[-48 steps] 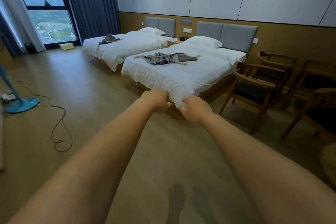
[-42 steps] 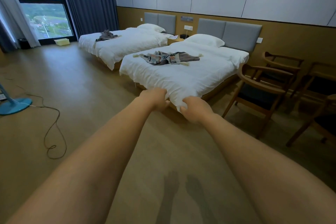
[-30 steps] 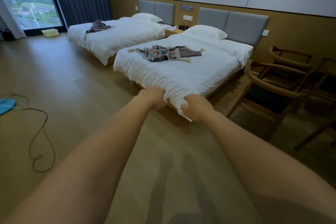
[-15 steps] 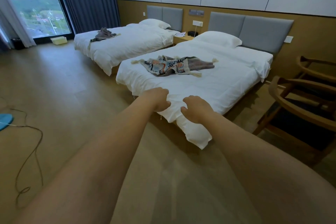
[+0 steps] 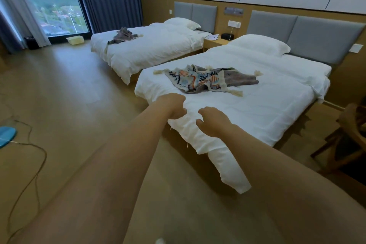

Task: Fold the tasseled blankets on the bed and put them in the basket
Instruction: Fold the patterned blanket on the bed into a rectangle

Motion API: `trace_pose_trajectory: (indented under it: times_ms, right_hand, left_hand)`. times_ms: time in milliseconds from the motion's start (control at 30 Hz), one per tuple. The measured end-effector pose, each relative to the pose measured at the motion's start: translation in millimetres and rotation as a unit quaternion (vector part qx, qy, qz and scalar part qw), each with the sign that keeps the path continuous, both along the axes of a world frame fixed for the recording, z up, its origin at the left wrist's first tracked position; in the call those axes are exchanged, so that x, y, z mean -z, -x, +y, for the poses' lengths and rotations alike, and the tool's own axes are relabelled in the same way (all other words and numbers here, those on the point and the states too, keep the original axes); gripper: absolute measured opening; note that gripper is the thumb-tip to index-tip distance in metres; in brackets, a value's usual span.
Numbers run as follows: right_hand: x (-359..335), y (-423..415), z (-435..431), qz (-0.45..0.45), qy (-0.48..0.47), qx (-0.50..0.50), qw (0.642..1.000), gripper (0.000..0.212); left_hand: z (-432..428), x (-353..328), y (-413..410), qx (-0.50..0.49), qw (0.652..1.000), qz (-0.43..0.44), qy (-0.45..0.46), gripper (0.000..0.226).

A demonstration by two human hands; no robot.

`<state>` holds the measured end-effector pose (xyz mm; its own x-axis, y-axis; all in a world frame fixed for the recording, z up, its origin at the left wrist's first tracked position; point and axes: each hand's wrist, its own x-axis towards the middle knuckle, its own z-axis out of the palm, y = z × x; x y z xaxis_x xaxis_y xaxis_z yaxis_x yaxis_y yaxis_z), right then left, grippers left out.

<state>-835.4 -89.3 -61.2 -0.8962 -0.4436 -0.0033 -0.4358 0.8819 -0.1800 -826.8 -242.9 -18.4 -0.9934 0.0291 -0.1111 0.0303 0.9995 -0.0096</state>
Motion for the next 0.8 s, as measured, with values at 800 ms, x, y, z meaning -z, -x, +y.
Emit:
trace_pose_trajectory:
  times_ms: [800]
  right_hand:
    - [19.3,414.2,-182.4,-0.046,0.025,0.028,0.998,0.017]
  left_hand:
    - [-176.8,31.3,419.8,0.025,0.999,-0.027,0.006,0.048]
